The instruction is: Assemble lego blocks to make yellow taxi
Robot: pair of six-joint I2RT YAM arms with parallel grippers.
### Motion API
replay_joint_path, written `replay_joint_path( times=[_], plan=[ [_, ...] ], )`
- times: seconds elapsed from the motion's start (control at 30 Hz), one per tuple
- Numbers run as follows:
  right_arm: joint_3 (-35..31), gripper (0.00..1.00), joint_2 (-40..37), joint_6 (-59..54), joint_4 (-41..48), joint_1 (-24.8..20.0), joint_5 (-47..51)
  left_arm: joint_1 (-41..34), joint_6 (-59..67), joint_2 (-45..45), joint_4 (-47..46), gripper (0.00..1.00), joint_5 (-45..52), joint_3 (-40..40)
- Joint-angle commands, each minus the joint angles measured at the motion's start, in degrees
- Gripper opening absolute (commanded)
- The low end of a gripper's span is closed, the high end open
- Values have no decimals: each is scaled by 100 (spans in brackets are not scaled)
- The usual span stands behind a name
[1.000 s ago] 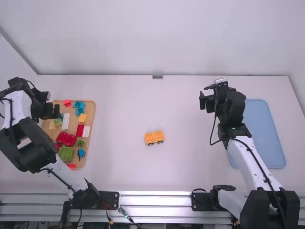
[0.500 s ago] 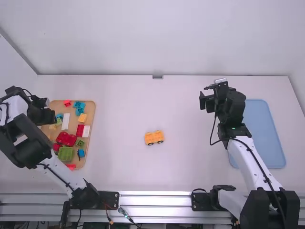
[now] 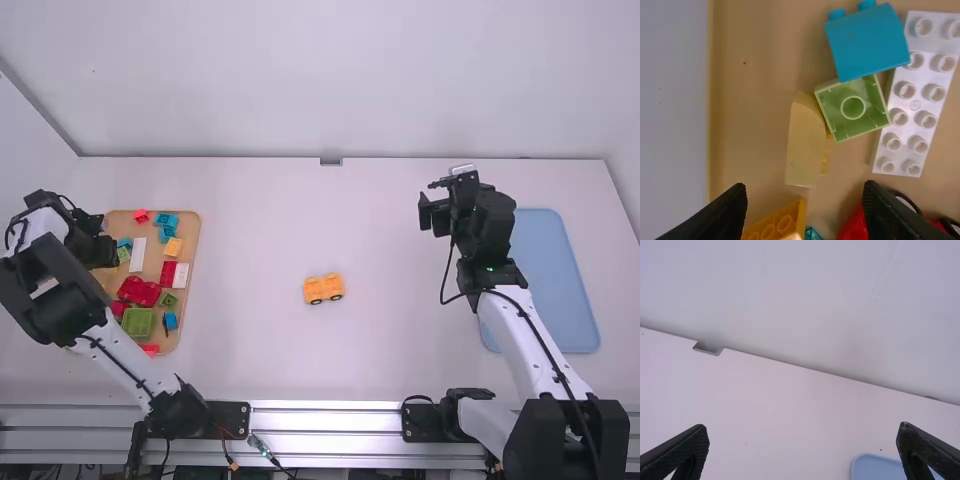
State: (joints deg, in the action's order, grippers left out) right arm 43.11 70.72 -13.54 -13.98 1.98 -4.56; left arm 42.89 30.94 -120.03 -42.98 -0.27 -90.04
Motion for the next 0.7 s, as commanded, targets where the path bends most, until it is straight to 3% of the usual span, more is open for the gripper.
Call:
replay_joint_path(
  times=[0.0,0.47,0.67],
  plan=[
    [219,99,24,-2,-11,-20,-11,-22,72,-107,98,59,-20,186],
    [219,99,24,0,-9,-20,-11,-24,61,-107,1314,56,-20,986],
    [219,99,22,0,-7,-11,-11,-20,52,-107,1539,44,118,1099]
  ],
)
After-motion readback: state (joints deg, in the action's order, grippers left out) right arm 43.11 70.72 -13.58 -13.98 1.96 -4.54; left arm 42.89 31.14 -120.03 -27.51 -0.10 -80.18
